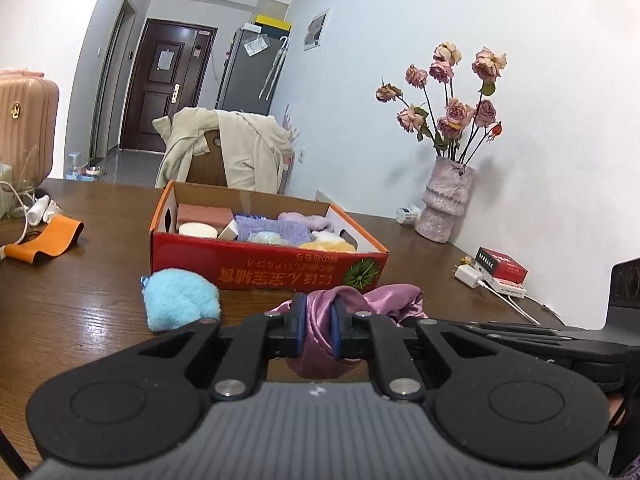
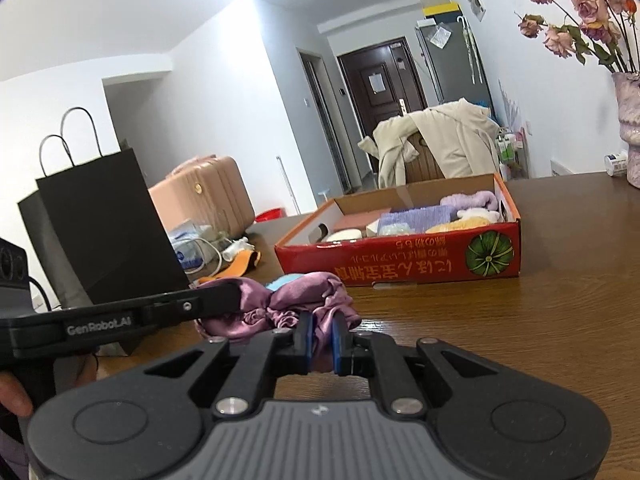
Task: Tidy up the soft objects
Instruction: 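Carry the pink satin bow with both grippers down into the box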
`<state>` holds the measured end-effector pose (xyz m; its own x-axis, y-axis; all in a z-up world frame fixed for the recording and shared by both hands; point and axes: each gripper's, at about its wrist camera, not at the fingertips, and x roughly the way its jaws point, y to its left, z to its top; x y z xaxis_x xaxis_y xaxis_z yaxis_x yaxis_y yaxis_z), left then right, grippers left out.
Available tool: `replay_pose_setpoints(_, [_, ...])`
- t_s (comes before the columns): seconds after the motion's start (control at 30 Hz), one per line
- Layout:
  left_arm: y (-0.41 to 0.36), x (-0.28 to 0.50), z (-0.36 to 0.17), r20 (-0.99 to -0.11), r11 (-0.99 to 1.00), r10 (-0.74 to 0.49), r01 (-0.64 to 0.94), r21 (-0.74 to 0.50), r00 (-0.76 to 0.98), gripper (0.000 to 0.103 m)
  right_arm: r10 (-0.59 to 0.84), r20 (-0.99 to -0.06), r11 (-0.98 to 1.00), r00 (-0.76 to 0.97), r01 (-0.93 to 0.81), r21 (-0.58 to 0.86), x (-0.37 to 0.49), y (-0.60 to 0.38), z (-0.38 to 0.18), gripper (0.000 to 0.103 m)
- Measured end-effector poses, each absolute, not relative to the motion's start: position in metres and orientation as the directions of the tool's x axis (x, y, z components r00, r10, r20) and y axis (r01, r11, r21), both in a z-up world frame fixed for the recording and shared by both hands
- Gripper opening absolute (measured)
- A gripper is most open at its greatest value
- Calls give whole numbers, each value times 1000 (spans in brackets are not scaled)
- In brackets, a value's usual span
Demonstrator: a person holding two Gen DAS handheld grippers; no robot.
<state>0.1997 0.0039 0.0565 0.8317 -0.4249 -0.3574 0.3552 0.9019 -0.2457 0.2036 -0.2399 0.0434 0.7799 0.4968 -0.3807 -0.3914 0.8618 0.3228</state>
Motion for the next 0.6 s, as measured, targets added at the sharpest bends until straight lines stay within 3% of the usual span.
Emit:
replay_pose_setpoints(0.33, [29, 294, 103, -293, 881, -444, 354, -314, 846, 12, 526, -306, 846, 794, -454, 278, 257, -230, 93, 9])
replay_pose_setpoints(0.6, [51, 411, 89, -398, 900, -417, 312, -304, 817, 12, 551, -361, 824, 753, -422, 378, 377, -208, 99, 9])
